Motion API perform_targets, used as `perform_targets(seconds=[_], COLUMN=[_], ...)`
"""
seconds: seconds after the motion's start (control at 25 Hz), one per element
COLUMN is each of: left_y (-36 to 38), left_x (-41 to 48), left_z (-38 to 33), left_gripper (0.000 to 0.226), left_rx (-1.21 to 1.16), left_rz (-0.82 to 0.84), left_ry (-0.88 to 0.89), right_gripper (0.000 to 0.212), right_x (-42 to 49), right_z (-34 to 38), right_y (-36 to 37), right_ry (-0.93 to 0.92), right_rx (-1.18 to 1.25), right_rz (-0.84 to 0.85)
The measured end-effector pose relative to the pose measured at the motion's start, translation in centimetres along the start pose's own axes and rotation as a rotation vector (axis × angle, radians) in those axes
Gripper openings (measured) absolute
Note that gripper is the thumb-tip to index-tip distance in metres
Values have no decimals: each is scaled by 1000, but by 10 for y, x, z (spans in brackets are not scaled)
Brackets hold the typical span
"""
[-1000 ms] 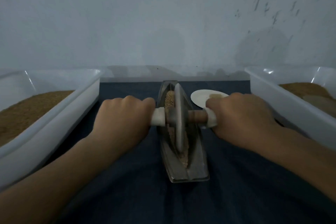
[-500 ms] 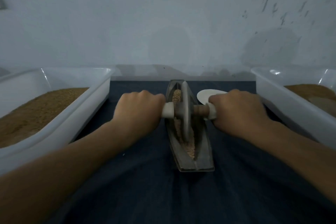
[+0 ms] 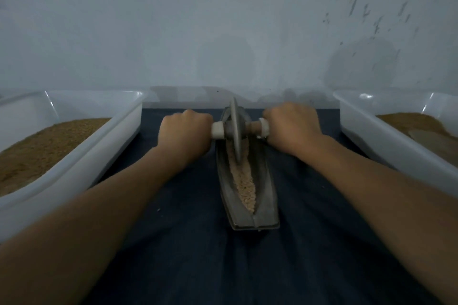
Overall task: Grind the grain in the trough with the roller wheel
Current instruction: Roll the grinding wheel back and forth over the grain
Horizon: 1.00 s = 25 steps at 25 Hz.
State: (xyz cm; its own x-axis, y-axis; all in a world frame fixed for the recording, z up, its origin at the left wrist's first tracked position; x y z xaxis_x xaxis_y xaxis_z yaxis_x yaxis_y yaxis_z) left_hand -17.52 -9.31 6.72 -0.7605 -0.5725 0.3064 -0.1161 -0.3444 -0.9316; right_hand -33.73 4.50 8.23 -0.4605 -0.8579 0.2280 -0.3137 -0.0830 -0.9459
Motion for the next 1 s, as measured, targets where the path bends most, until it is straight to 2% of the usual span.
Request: perform_targets(seconds=[0.12, 0.2, 0.32, 0.4, 0.44, 0.52, 0.6, 0.72, 0.76, 0.8, 0.92, 1.0], left_y=[-4, -13, -2, 2, -1, -2, -4, -8, -12, -12, 1, -6], left_x=[-48, -58, -43, -10, 4, 17, 2, -50, -56, -55, -31, 8], left_z=[1, 4, -1, -2, -3, -3, -1, 1, 4, 5, 0, -5], left_gripper=[42, 48, 33, 8, 4, 9, 6, 40, 44, 42, 23, 4], left_rx=[74, 80, 111, 51, 26, 7, 34, 71, 61, 53, 104, 94], left_rz=[-194, -257, -126, -45, 6, 70, 0, -200, -242, -251, -96, -10], left_ry=[160, 258, 177, 54, 6, -8, 53, 210, 244, 260, 130, 48], right_gripper=[25, 39, 39, 25, 15, 12, 7, 31, 37, 39, 34, 21], right_x=[-49, -76, -54, -15, 0, 13, -4, -61, -71, -72, -38, -2], right_z=[-5, -10, -7, -1, 1, 1, -6, -8, -10, -12, -5, -1], right_y=[5, 3, 10, 9, 8, 7, 7, 2, -1, -1, 9, 13], right_ry=[-83, -130, -53, 11, 47, 61, 9, -92, -122, -137, -39, 47], right_rx=[-57, 1, -77, -34, 0, 31, 34, -55, -55, -40, -57, 63], right_rz=[-163, -297, -180, -103, -64, -11, 6, -219, -291, -293, -164, -55])
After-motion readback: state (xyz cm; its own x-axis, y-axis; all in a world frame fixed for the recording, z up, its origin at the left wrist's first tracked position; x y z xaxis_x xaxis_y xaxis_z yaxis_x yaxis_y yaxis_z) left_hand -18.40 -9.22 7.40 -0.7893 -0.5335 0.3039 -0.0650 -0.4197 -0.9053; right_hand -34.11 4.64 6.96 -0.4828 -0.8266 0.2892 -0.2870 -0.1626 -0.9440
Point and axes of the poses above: each hand's wrist, its own x-axis towards the middle knuckle, its own y-axis out of the palm, z = x × y, the point moved 3 cm from there along x, towards the middle knuckle, and after that the axes turned 14 degrees about z, right-handed, at the moved point
